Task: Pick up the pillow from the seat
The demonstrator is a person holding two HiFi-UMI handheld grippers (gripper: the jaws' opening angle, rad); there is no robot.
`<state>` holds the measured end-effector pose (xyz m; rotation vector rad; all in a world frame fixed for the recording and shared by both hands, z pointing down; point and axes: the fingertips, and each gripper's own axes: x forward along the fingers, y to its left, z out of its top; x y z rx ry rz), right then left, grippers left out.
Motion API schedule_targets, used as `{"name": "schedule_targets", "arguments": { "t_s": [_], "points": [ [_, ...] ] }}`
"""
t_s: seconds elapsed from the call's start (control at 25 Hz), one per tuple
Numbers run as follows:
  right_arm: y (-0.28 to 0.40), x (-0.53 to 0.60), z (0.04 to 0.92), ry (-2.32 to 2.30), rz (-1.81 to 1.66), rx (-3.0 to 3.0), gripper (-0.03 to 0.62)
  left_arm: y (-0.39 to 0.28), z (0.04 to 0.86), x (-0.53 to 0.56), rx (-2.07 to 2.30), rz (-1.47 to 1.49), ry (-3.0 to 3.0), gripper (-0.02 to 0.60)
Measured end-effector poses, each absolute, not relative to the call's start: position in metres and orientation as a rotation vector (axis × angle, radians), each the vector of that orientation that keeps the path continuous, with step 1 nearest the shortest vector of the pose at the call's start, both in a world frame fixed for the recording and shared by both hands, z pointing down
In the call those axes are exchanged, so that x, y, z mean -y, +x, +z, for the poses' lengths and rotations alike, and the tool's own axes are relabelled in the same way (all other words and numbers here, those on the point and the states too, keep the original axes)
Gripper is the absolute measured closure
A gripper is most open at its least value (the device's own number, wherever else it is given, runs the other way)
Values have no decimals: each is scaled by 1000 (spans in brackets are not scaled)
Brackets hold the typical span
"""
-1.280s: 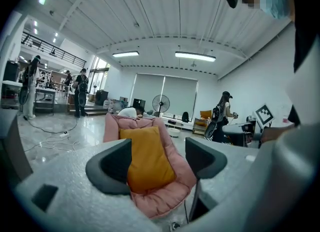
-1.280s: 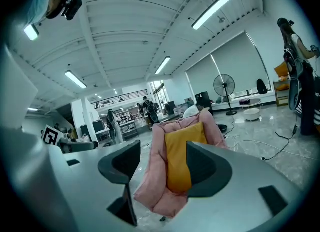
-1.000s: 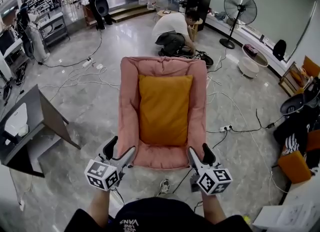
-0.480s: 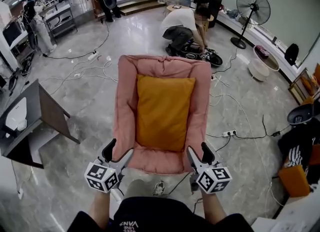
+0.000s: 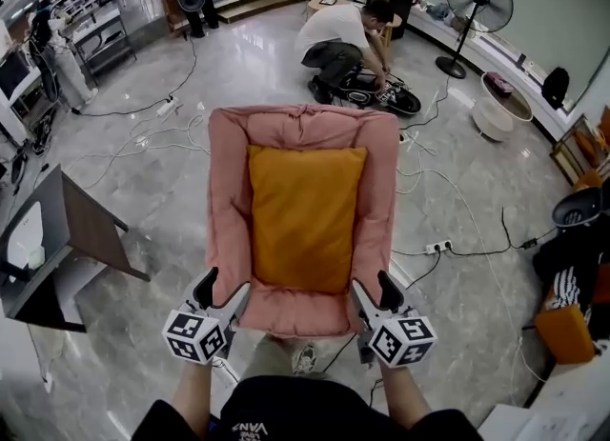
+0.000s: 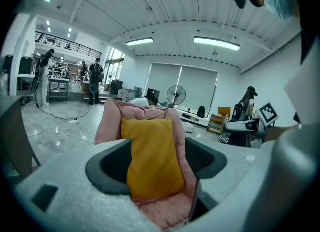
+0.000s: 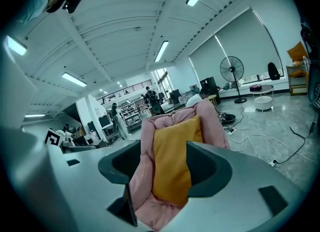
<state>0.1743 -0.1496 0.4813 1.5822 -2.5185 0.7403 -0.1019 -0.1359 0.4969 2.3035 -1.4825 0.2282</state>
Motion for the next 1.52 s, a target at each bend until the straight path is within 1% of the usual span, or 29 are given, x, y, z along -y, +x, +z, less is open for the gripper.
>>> {"name": "schedule_targets", "arguments": {
  "t_s": [0.28,0.84,1.24,1.52],
  "points": [
    [181,182,496,1667,771,2441,322,-94,510,198,1416,241,2323,250],
    [171,285,555,1757,819,2274,322,-126,567,319,1313,306,2278,250],
    [161,346,606,1759,901,2192,316,-132,630,406,1207,299,2195,229],
    [160,390,625,1748,914,2175,312,-127,668,454,1099,259,2122,219]
  ]
}}
